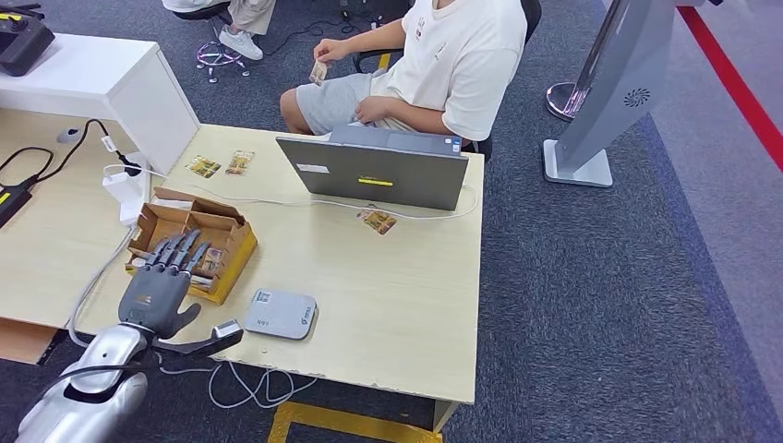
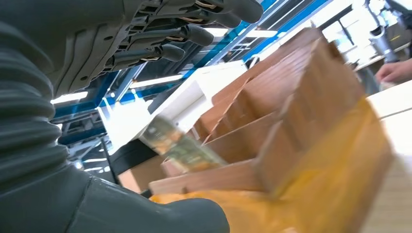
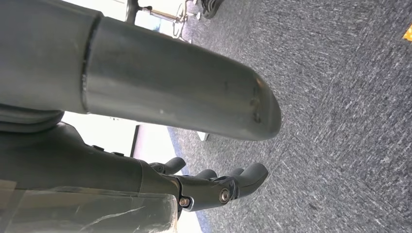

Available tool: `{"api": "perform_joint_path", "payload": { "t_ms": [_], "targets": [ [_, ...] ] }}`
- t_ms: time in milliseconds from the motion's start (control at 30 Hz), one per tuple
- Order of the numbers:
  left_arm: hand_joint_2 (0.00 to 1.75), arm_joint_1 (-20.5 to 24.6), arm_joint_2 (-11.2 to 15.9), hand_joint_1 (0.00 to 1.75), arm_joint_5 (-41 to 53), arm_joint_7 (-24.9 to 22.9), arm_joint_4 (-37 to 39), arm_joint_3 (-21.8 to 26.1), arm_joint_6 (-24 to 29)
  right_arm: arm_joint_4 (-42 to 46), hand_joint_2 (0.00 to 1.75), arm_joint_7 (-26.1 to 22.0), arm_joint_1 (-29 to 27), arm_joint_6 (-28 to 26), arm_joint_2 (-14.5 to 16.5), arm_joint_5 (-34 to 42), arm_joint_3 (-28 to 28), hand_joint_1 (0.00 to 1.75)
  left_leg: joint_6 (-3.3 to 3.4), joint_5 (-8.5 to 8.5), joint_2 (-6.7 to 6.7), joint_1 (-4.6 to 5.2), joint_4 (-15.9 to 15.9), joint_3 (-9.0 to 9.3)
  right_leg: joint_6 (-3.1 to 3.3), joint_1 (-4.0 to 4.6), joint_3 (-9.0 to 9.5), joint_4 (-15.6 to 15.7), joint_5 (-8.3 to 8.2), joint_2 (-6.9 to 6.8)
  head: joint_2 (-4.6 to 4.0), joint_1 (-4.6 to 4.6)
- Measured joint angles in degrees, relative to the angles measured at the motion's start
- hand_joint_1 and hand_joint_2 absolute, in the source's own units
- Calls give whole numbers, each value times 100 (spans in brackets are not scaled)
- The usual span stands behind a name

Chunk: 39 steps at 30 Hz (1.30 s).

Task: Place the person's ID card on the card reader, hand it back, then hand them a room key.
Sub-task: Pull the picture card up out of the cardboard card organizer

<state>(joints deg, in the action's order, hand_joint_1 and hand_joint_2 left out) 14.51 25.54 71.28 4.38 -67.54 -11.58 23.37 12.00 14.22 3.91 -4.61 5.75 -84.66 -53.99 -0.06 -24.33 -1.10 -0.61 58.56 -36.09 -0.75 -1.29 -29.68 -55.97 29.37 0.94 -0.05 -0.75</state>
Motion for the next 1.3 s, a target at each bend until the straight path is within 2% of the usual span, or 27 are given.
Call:
{"api": "perform_joint_path", "payload": {
  "t_ms": [300, 633, 933, 1300],
  "targets": [
    [175, 264, -174, 0, 14, -18, 87, -435, -8, 0, 0, 4, 2, 0, -11, -48, 28, 0, 0, 0, 1, 0, 0, 0, 0, 1, 0, 0, 0, 2, 0, 0],
    [175, 339, -114, 0, -155, -96, 105, -577, 0, 0, 0, -2, 1, 0, -33, -50, 57, 0, -1, -1, 1, -1, 0, 0, 1, 2, 0, -1, 1, 2, 0, -1],
    [175, 252, 310, 0, -514, -33, 18, -577, -644, -1, 0, 1, -10, 0, -39, -9, 55, 0, -1, -1, 3, -2, 0, 0, 1, 3, 9, -1, 1, 6, -1, 0],
    [175, -162, 941, 0, -814, 40, -780, -572, -1133, 0, 0, -42, -17, 0, -42, 46, 37, 0, -2, -2, 3, -2, -1, 0, 1, 3, 2, -1, 5, 6, 0, 0]
  ]
}}
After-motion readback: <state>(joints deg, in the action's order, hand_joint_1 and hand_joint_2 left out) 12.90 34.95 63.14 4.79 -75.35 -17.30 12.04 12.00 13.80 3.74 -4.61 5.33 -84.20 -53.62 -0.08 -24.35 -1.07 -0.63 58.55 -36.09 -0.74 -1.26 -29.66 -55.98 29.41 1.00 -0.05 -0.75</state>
